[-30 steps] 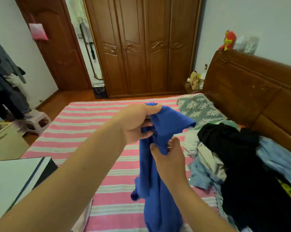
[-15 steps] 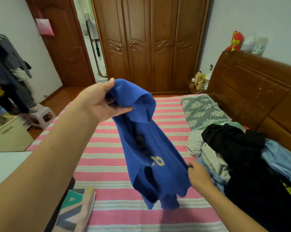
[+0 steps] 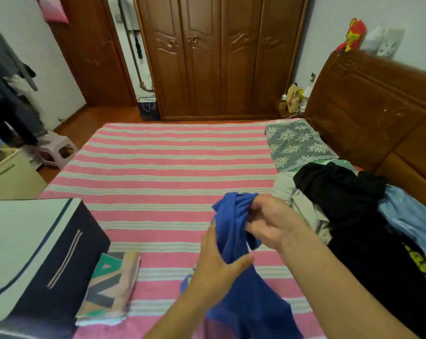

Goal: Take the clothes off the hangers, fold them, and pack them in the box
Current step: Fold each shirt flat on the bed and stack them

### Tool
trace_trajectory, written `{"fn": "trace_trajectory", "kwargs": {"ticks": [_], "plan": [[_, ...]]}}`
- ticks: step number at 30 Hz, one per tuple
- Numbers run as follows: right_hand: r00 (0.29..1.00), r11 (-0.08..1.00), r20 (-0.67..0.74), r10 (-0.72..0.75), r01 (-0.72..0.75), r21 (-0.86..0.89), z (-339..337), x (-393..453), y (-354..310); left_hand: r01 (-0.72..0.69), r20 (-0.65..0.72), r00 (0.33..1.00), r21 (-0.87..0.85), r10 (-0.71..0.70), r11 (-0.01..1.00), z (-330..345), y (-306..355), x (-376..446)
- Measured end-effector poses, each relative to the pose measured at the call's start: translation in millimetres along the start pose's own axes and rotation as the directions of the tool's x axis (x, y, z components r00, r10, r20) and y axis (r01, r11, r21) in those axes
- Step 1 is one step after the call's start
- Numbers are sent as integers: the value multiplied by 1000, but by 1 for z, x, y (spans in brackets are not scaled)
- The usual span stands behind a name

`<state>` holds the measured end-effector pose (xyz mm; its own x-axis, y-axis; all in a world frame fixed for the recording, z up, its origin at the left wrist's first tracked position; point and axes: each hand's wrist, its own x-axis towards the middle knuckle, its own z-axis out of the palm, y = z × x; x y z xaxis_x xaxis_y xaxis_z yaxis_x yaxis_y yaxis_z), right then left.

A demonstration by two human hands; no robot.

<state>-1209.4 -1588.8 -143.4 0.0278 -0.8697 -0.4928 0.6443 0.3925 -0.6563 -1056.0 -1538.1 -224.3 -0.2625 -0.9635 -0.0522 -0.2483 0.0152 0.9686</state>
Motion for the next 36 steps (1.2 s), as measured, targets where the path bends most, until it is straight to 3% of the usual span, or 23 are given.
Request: {"fn": "trace_trajectory", "kwargs": {"ticks": [4,7,9,15,18,20,22,24,25,27,29,32,36], "plan": [[993,988,-115,-12,29,149,-9,5,-6,84,-190,978,-20,-86,996,-2,-31,-16],[974,986,-222,-36,71,151,-26,-1,-24,152,-211,961,-140,-179,978,-21,-27,-28],[966,991,-257,-20,54,125,-38,-4,-29,232,-110,956,-284,-272,930,-32,-15,-31],[968,986,-249,-20,60,157,-54,-16,-30,406,237,913,-624,-333,668,-49,24,-27],[977,973,-208,-51,95,209,-56,-28,-35,384,257,922,-693,-288,610,-54,39,-20],[977,985,-202,-75,105,141,-58,-32,-33,303,203,953,-710,-227,636,-58,48,-12],[953,976,-263,-152,103,-194,-65,-33,-26,242,175,970,-724,-168,646,-57,57,-2],[881,797,-302,-365,127,-591,-74,-40,-15,199,164,979,-671,-119,715,-49,66,3],[863,693,-232,-448,171,-700,-75,-47,-9,198,168,979,-616,-119,762,-44,68,6],[918,605,64,-391,309,-734,-66,-63,7,188,186,976,-455,-113,870,-29,74,8],[921,484,261,-289,376,-790,-55,-70,27,162,216,972,-320,-95,933,-16,78,6],[869,248,264,-419,389,-888,-53,-63,47,108,174,982,-177,-76,978,-5,82,3],[855,199,267,-444,385,-901,-53,-62,54,48,137,990,-43,-42,998,-10,78,2]]}}
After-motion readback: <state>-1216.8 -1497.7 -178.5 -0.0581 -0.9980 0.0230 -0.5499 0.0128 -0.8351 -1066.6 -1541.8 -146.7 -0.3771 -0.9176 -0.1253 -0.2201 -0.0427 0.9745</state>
